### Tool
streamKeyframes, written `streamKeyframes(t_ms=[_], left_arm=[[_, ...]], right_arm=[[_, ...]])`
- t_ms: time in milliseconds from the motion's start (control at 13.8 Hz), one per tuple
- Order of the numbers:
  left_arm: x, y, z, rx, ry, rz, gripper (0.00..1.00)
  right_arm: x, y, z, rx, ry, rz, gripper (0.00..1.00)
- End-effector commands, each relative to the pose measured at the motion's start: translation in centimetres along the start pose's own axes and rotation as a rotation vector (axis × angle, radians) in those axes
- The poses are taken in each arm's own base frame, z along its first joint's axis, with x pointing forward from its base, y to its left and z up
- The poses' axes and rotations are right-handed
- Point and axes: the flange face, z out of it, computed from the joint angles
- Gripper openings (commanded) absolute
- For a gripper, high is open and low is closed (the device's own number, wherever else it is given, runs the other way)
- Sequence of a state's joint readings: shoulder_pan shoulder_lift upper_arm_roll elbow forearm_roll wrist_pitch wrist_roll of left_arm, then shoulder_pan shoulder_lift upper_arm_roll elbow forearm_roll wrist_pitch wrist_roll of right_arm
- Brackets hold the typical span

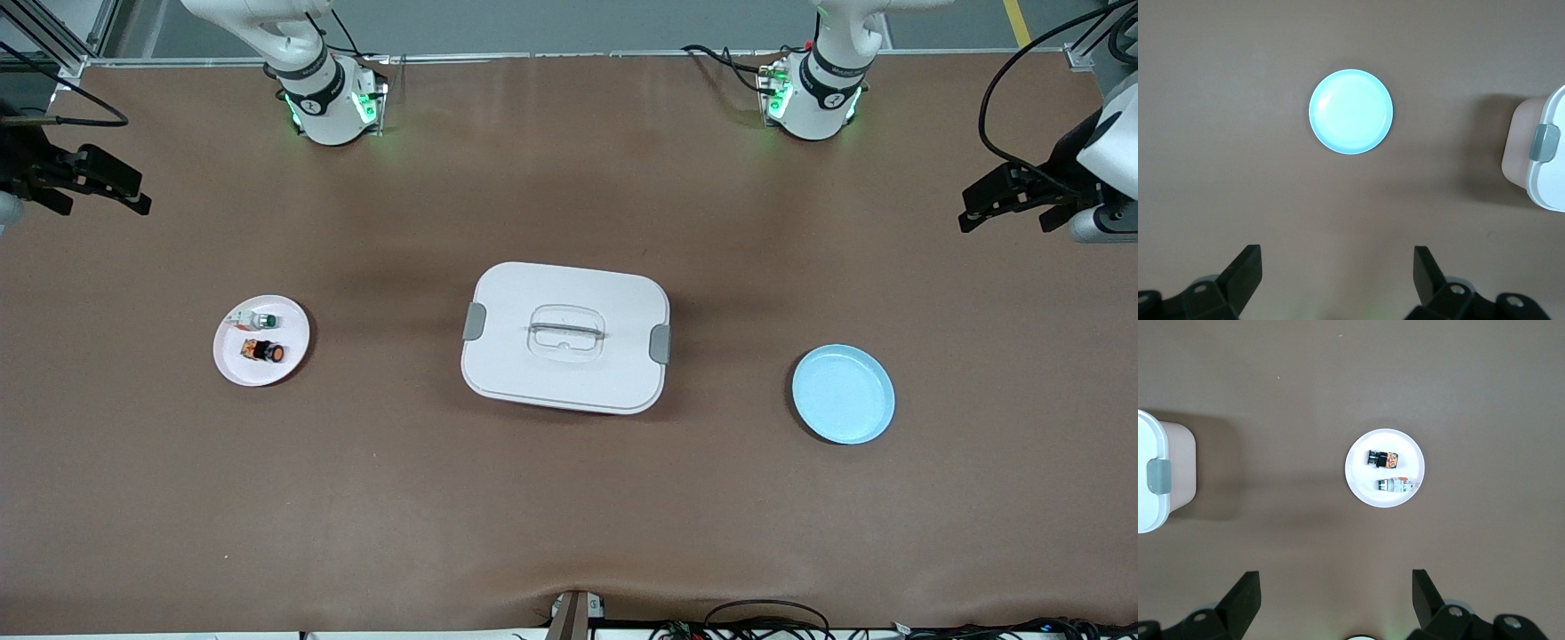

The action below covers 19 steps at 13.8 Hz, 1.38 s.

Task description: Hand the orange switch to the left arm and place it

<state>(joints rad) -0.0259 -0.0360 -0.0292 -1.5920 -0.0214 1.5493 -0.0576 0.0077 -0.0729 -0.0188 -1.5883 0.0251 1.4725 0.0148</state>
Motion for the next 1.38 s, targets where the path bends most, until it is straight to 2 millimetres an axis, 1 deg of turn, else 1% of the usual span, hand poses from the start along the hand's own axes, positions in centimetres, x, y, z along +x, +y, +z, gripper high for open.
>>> streamKeyframes(t_ms=[0,873,1018,1164,1309], left_arm=[[0.1,0.0,-0.2,0.009,-0.010,0.018,1.00],[0.2,-0.3,-0.2,0.009,-0.010,0.024,1.00],[0.2,-0.1,-0.3,0.009,-0.008,0.027,1.00],[0.2,-0.1,-0.3,0.009,-0.008,0.027,1.00],[0.2,-0.2,-0.3,0.009,-0.008,0.025,1.00]], right_arm=[[0.1,0.0,-0.4,-0.013,0.005,-0.005,1.00],[0.3,-0.1,0.2,-0.002,0.003,0.001,1.00],[0.5,-0.1,0.7,-0.001,-0.011,0.004,1.00],[0.8,0.4,1.0,0.001,-0.018,0.025,1.00],[1.1,1.0,2.1,-0.001,-0.059,0.078,1.00]])
